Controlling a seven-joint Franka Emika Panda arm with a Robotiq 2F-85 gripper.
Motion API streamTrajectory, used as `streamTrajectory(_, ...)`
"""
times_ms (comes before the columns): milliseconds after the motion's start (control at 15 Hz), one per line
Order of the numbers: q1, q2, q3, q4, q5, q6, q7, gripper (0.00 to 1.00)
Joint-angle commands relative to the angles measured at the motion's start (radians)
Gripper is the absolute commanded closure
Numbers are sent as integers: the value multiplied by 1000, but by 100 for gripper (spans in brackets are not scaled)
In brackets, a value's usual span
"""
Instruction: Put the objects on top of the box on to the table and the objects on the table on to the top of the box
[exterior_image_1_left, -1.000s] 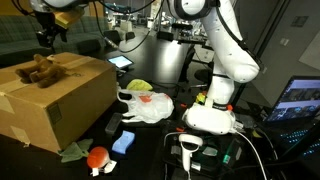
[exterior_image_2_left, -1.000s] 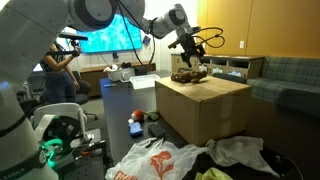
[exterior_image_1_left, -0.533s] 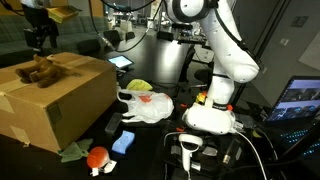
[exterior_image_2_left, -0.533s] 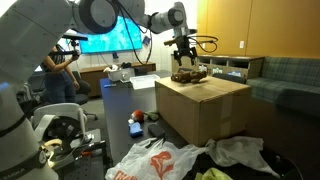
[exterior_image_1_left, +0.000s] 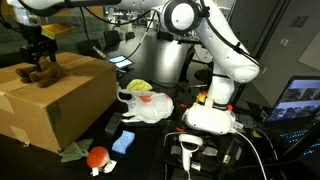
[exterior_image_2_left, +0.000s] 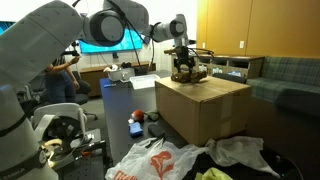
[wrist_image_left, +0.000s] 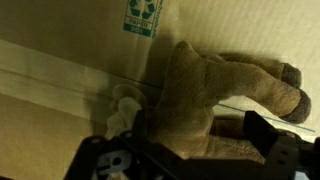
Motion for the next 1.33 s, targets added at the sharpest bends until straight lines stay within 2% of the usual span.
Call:
streamTrajectory(0,-13,69,3,112,32,-37,21,0)
streamTrajectory(133,-23,79,4,124,37,-45,18,0)
streamTrajectory(200,-31,76,7,123,38,-49,6,25)
streamTrajectory(333,-49,56,14,110,37,-45,-28,34)
streamTrajectory(867,-118,5,41,92,36,-46,-172,95)
streamTrajectory(1000,-129,7,44,92,34,-64,-198,100)
streamTrajectory(1267,-135,37,60,117,45,-103,-244,100)
